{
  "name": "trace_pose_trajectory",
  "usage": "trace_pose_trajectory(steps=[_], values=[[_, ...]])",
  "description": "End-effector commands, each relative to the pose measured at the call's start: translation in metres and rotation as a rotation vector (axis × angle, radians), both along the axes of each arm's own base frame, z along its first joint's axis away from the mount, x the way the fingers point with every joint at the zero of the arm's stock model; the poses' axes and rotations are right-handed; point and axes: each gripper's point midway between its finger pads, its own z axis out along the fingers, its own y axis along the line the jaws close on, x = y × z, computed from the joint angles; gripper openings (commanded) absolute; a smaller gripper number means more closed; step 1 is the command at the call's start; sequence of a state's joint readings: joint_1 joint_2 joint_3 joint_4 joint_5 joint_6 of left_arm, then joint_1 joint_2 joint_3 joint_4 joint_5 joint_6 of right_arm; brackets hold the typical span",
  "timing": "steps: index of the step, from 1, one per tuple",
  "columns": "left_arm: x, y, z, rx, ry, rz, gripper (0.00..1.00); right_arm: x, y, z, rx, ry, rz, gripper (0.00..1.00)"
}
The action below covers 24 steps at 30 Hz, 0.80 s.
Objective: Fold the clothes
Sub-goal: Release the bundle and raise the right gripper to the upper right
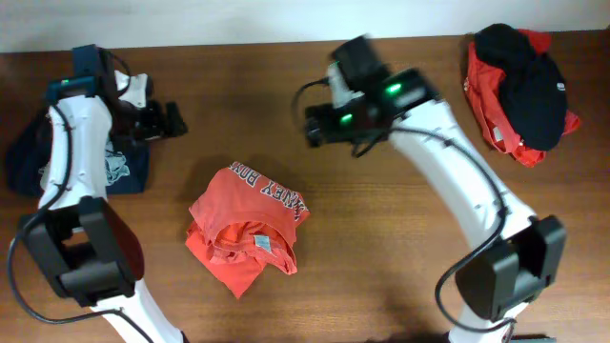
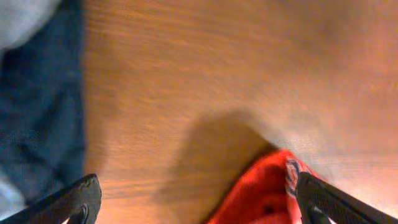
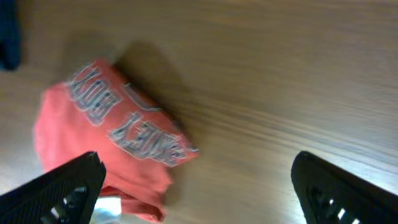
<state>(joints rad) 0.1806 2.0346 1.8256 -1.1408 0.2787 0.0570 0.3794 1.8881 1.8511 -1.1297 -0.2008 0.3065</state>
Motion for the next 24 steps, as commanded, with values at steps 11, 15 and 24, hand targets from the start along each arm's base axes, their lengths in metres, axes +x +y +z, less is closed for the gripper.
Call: trace_pose_trajectory(steps=[11,15,24], values=[[-0.060,-0.119,0.014,0.018,0.127,-0.463,0.99,0.021,-0.097,-0.010,0.006,0.046,-0.075,0.99],[-0.072,-0.134,0.012,0.056,0.160,-0.517,0.99,0.025,-0.118,-0.009,0.020,0.049,-0.123,0.99],[-0.096,-0.146,0.012,0.056,0.243,-0.564,0.13,0.026,-0.135,-0.010,0.018,0.054,-0.157,0.99]])
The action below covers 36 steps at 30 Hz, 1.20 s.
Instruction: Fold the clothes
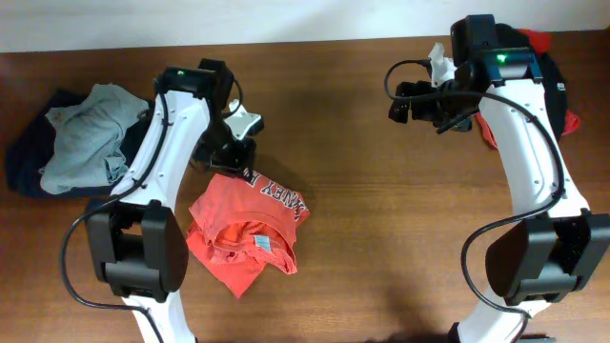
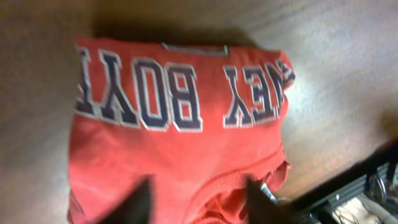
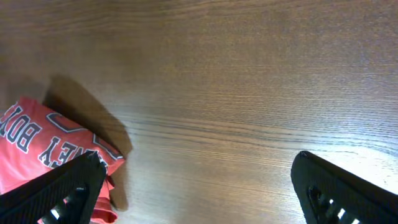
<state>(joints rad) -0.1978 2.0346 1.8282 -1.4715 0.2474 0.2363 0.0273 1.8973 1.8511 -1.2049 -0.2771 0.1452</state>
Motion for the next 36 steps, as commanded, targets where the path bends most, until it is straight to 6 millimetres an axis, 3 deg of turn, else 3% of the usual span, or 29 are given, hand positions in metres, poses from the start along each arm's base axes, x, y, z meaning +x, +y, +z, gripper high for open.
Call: trace_pose_trajectory(steps=[1,7,13,19,23,29,36], values=[[-0.004,-0.001,0.018,-0.002,-0.028,-0.017,0.03,0.001,0.003,-0.002,0.013,0.003,0.021,0.99],[-0.022,-0.007,0.012,0.007,0.043,-0.023,0.01,0.002,0.003,-0.002,0.013,0.000,0.021,0.99],[-0.051,-0.016,-0.020,0.014,0.146,-0.041,0.01,0.004,0.002,-0.002,0.012,-0.010,0.021,0.99],[-0.059,-0.028,-0.055,-0.032,0.150,-0.053,0.01,0.004,0.002,-0.001,0.012,-0.012,0.021,0.99],[-0.055,-0.027,-0.077,-0.022,0.109,-0.049,0.01,0.004,0.002,-0.002,0.012,-0.009,0.021,0.99],[-0.033,-0.004,-0.105,0.139,-0.003,0.064,0.01,0.004,0.003,-0.002,0.013,-0.009,0.021,0.99],[0.012,-0.008,-0.109,0.133,-0.176,0.184,0.01,0.004,0.003,-0.002,0.013,-0.009,0.020,0.99]])
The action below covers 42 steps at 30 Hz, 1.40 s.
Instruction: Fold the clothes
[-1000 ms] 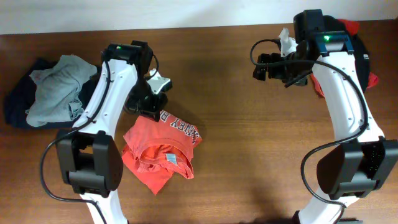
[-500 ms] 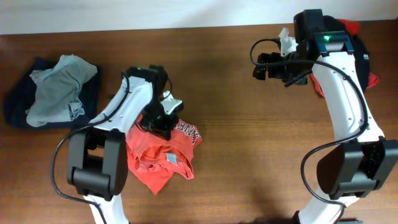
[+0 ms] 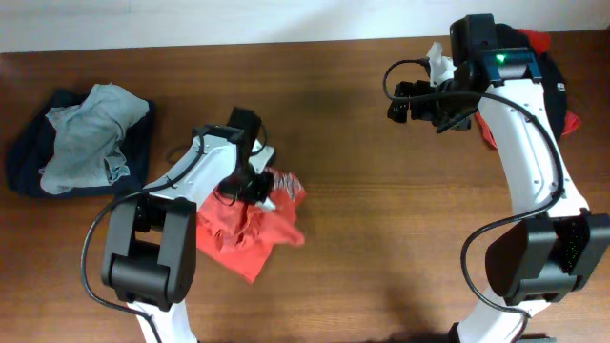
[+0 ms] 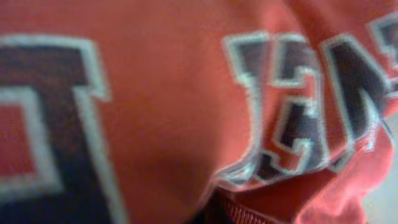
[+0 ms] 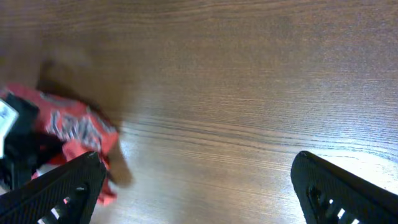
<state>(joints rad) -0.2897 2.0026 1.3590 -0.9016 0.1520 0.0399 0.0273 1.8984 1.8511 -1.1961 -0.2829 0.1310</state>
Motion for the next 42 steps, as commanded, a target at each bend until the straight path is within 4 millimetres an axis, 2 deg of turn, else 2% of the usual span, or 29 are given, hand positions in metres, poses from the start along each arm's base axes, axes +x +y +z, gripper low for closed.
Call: trace_pose_trajectory(steps=[1,4,10,16,18,25,27,30,36,39,42], values=[[0.022,0.008,0.000,0.043,-0.085,0.120,0.01,0.002,0.002,-0.002,0.011,0.003,0.006,0.99],[0.039,0.003,0.002,0.011,-0.141,0.232,0.01,0.001,0.002,-0.002,0.011,0.006,0.006,0.99],[0.065,0.001,0.008,-0.076,-0.168,0.633,0.01,0.000,0.001,-0.003,0.011,0.010,0.006,0.99],[0.073,0.002,0.011,-0.164,-0.093,1.135,0.03,0.000,0.001,-0.003,0.011,0.012,0.006,0.98],[0.075,0.000,0.012,-0.187,-0.068,1.238,0.05,-0.001,0.001,-0.003,0.011,0.016,0.006,0.99],[0.089,-0.016,0.024,-0.275,-0.117,1.019,0.05,-0.004,0.001,-0.004,0.010,0.026,0.006,0.99],[0.093,-0.017,0.034,-0.297,-0.140,0.942,0.16,-0.003,0.001,-0.004,0.010,0.025,0.006,0.99],[0.101,-0.015,0.057,-0.343,-0.192,0.845,0.32,-0.003,0.001,-0.004,0.010,0.025,0.006,0.99],[0.110,0.006,0.121,-0.395,-0.355,0.777,0.46,-0.003,0.001,-0.004,0.010,0.024,0.006,0.99],[0.099,0.011,0.148,-0.404,-0.390,0.756,0.53,-0.003,0.001,-0.004,0.010,0.024,0.006,0.98],[0.073,0.016,0.158,-0.373,-0.340,0.777,0.52,-0.003,0.001,-0.004,0.010,0.024,0.006,0.99]])
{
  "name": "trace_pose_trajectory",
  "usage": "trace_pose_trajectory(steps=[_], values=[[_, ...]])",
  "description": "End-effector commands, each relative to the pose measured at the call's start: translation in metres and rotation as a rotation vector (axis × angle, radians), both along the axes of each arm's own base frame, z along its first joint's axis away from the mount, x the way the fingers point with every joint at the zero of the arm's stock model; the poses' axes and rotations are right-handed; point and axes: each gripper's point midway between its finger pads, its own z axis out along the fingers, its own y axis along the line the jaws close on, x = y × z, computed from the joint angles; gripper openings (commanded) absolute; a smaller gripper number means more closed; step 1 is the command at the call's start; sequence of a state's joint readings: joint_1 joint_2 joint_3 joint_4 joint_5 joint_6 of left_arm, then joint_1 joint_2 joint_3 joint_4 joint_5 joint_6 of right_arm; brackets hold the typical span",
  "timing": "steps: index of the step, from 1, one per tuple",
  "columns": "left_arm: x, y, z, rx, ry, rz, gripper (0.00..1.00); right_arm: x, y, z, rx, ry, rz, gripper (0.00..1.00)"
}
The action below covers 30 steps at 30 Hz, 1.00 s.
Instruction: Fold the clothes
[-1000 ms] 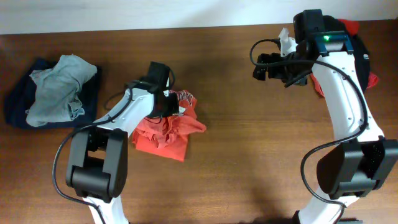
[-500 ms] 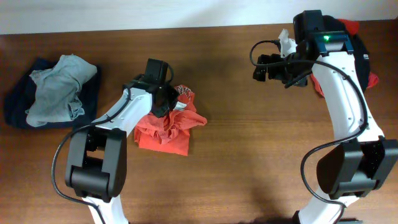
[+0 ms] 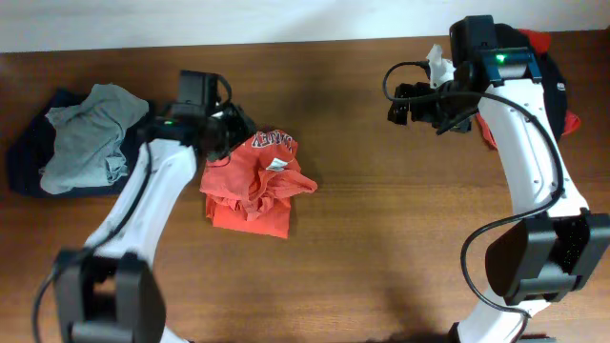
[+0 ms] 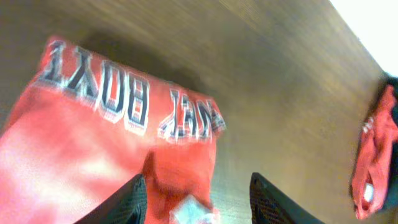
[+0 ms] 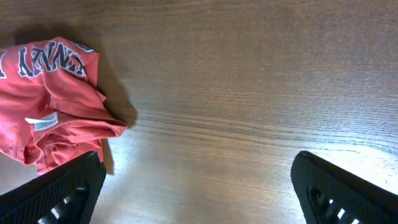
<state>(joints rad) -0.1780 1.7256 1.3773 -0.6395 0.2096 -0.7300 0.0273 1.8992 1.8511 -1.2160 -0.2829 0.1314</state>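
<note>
A red shirt (image 3: 255, 183) with dark lettering lies crumpled on the brown table (image 3: 381, 248), left of the middle. Its white tag faces up. My left gripper (image 3: 236, 130) hovers open at the shirt's far left edge. In the left wrist view the red shirt (image 4: 118, 143) fills the lower left, and the left gripper (image 4: 202, 200) stands over it with nothing between the fingers. My right gripper (image 3: 396, 105) is open above bare wood at the far right. In the right wrist view the right gripper (image 5: 202, 193) is well to the right of the red shirt (image 5: 53, 118).
A grey garment (image 3: 86, 133) lies on a navy one (image 3: 29, 167) at the far left. A heap of red and black clothes (image 3: 519, 81) sits at the far right corner, behind the right arm.
My left gripper was down in the bunched red shirt. It is now off it, open, at the shirt's far left edge. The shirt lies a little farther back. The right arm is unmoved.
First the left gripper was by the navy garment and the right gripper over the table's middle, with the shirt loosely folded. Then the left gripper was at the shirt's far edge and the right arm far right. The left gripper then pressed into the shirt, which now lies crumpled.
</note>
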Motion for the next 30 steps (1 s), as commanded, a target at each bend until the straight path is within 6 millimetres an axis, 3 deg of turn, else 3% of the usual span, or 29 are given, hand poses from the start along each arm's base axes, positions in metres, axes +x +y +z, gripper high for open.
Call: trace_pose_trajectory(steps=[1,7,10,17,21,25,30], values=[[-0.023,0.003,0.023,0.008,0.015,-0.010,0.52,0.001,0.001,-0.002,0.011,0.004,0.006,0.99],[-0.090,0.026,0.004,0.062,0.307,0.128,0.53,0.001,0.001,-0.002,0.011,0.005,0.006,0.99],[-0.112,0.038,-0.004,0.109,0.407,0.200,0.53,0.001,0.001,-0.002,0.011,0.004,0.006,0.99],[-0.127,0.011,-0.040,0.030,0.474,0.245,0.54,0.001,0.002,-0.002,0.007,0.000,0.020,0.99],[-0.121,-0.007,-0.062,-0.007,0.422,0.256,0.55,0.001,0.002,-0.002,0.006,-0.001,0.024,0.99],[-0.111,-0.008,-0.069,-0.002,0.363,0.255,0.58,0.000,0.002,-0.002,0.006,0.003,0.024,0.99],[-0.122,-0.001,-0.075,0.041,0.403,0.266,0.59,0.000,0.002,-0.002,0.006,0.003,0.024,0.98]])
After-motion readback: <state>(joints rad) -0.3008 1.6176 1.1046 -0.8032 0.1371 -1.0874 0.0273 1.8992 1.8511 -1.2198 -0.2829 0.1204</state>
